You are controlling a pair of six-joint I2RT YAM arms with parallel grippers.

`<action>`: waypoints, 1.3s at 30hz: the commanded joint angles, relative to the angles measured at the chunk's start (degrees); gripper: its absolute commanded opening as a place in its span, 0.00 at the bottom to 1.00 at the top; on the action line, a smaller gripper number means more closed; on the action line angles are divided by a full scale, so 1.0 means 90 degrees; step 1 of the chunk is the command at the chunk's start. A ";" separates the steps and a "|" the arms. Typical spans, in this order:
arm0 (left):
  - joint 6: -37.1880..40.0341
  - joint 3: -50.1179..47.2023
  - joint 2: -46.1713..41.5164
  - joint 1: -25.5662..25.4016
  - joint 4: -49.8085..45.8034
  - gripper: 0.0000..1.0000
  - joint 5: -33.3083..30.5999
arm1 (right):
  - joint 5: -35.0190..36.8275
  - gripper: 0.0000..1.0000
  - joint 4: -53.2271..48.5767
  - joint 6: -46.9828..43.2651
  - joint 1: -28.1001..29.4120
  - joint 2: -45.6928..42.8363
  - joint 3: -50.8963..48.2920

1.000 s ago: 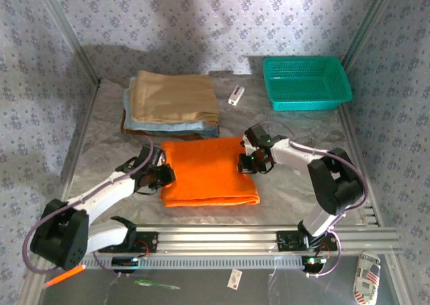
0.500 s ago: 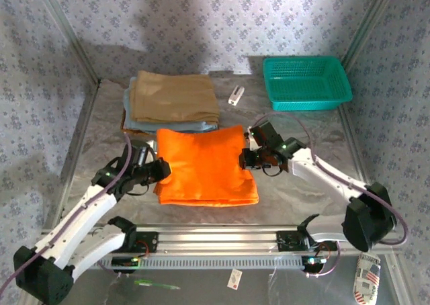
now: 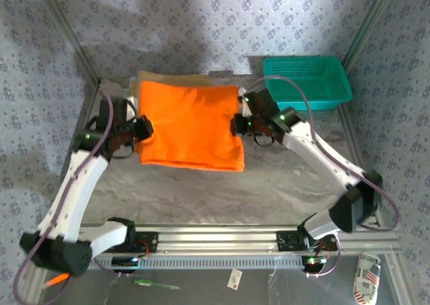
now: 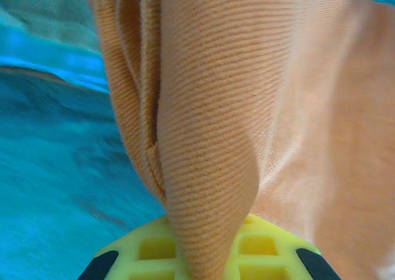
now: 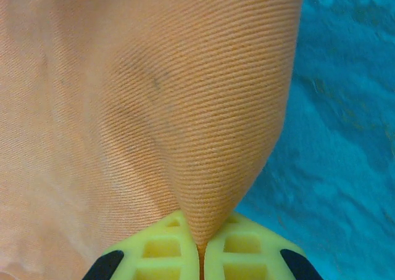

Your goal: Fold and stack the trousers

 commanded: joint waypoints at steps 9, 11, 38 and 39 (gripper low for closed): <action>0.0458 0.2045 0.2221 0.1106 0.0920 0.00 0.0484 | -0.0794 0.00 -0.0917 -0.0470 -0.0841 0.3261 0.4287; 0.0492 0.2327 0.2494 0.1228 0.0950 0.00 0.0469 | -0.0914 0.00 -0.1064 -0.0461 -0.0928 0.3745 0.4877; 0.0051 0.2787 0.4566 0.2064 0.1523 0.80 0.0653 | -0.1858 0.45 -0.0998 0.0196 -0.1343 0.6634 0.7762; 0.0025 0.2788 0.4421 0.2067 0.1480 0.82 0.0605 | -0.1765 0.46 -0.1038 0.0106 -0.1336 0.6434 0.7578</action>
